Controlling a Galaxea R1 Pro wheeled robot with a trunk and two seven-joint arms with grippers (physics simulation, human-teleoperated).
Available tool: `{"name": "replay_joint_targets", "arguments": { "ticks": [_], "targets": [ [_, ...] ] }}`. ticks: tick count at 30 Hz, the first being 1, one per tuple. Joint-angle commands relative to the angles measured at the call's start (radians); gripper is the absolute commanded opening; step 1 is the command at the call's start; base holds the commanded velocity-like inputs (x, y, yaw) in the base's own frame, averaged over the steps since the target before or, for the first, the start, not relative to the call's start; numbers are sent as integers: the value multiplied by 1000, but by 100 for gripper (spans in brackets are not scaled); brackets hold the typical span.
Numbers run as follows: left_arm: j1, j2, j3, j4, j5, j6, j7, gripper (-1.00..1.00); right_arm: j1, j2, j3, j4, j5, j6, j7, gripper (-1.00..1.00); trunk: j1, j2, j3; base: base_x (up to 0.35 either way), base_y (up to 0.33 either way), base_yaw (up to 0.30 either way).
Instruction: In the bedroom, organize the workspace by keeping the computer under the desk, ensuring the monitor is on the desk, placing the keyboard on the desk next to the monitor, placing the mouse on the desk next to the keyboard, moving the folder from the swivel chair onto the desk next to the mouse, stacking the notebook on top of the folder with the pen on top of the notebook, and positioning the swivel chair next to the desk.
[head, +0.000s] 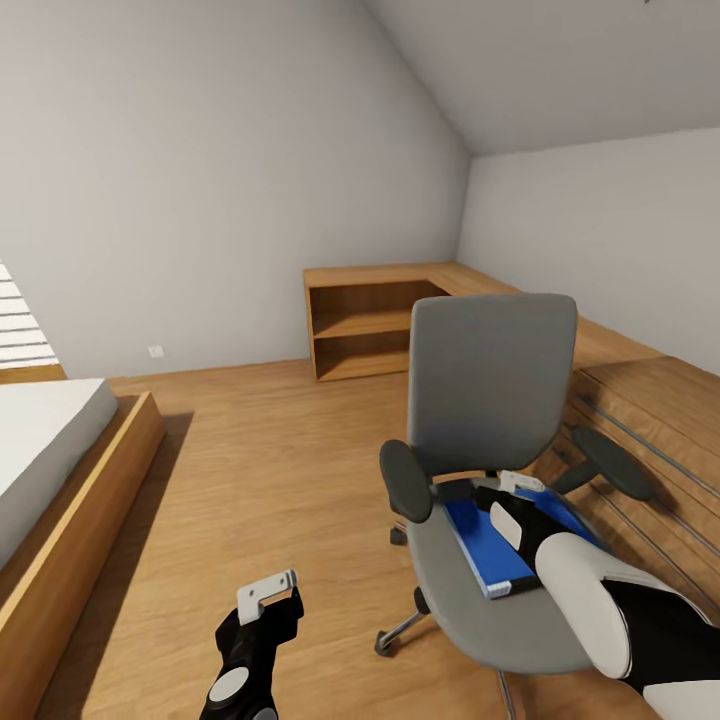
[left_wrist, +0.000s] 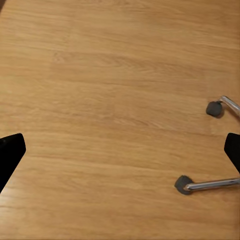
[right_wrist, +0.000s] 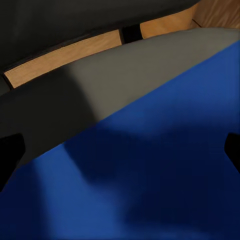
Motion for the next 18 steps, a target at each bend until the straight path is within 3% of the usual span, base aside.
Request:
{"name": "replay_joint_targets", "arguments": {
  "ticks": [1, 12, 18],
  "targets": [
    [-1, 0, -1, -1, 4, 4, 7, 100, 0, 0, 3, -2, -10, 4, -3, 100, 0, -1, -1, 0, 0, 0],
    [-1, 3, -2, -4, 2, 0, 6, 100, 0, -1, 3, -2, -10, 4, -3, 100, 0, -1, -1, 2, 0, 0],
    [-1, 4, -2, -4, 0, -2, 5, 100, 0, 0, 3, -2, -9, 5, -5, 100, 0, -1, -1, 158, 0, 0]
  ]
}}
